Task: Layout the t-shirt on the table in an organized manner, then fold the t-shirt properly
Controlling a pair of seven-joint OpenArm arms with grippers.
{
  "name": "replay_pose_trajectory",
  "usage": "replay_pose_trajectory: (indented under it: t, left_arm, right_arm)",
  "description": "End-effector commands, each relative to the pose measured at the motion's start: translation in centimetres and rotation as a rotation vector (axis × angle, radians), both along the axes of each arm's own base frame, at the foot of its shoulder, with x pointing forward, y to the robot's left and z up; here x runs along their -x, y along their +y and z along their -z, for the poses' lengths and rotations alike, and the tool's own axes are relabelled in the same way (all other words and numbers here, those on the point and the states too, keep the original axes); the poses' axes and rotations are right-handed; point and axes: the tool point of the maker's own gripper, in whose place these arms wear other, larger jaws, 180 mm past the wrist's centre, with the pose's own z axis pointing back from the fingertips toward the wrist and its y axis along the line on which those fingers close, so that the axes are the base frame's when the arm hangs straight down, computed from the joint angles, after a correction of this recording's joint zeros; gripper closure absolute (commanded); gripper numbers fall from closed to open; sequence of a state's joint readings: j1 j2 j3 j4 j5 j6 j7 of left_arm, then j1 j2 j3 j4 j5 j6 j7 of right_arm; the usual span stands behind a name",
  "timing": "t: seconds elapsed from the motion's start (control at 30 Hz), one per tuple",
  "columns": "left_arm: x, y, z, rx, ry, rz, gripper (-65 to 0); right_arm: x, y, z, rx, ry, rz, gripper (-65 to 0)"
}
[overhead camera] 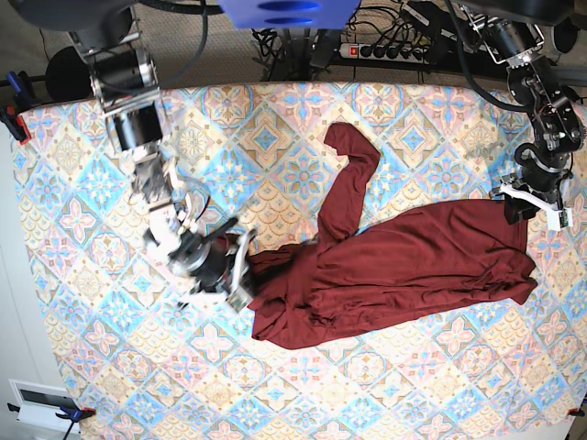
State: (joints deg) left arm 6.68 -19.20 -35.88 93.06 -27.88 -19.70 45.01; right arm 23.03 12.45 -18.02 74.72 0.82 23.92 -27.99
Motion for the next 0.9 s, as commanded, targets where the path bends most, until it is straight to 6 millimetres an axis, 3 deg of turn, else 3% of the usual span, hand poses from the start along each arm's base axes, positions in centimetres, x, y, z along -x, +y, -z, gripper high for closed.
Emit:
replay_pose_trajectory:
  t: [0.0,0.13,0.37,0.5,0.6,0.7,0.87]
  left_arm:
    - [-0.9,0.5,-1.8,-0.026,-0.056,0.005,-19.1]
    - [-0.8,0.6,-1.8,-0.028,-0.057,0.003,-19.1]
    - [-0.7,0.6,-1.7,-0.027,-0.052,0.004,-19.1]
    - [-0.7,0.5,-1.6,-0.027,-0.051,0.005,-19.1]
    - [-0.8,0.4,-1.6,-0.027,-0.049,0.008,-19.1]
    - [-0.7,-2.0,-0.1,-0.023,-0.003,0.082,-19.1]
    - [0.7,-9.2,2.3,-0.058,0.099,0.350,-19.4]
  right_arm:
    - [-2.5,-1.3,-3.2,-0.018,-0.082,0.039,0.0]
    - [-5.4,-4.4,-3.3,-0.024,-0.055,0.124,0.0]
    - [-10.9,-8.0,-4.9,-0.082,-0.063,0.214,-0.9]
    - [-12.5,-10.7,-5.2,-0.098,-0.072,0.315,-10.1]
    - [-13.0,-14.0,-5.7,-0.062,-0.116,0.441,-17.3]
    - [-12.8,-14.6,-5.4,-0.050,-0.118,0.462,-20.5]
    - [-10.2,-14.9,-3.1,-0.018,-0.110,0.442,-20.3]
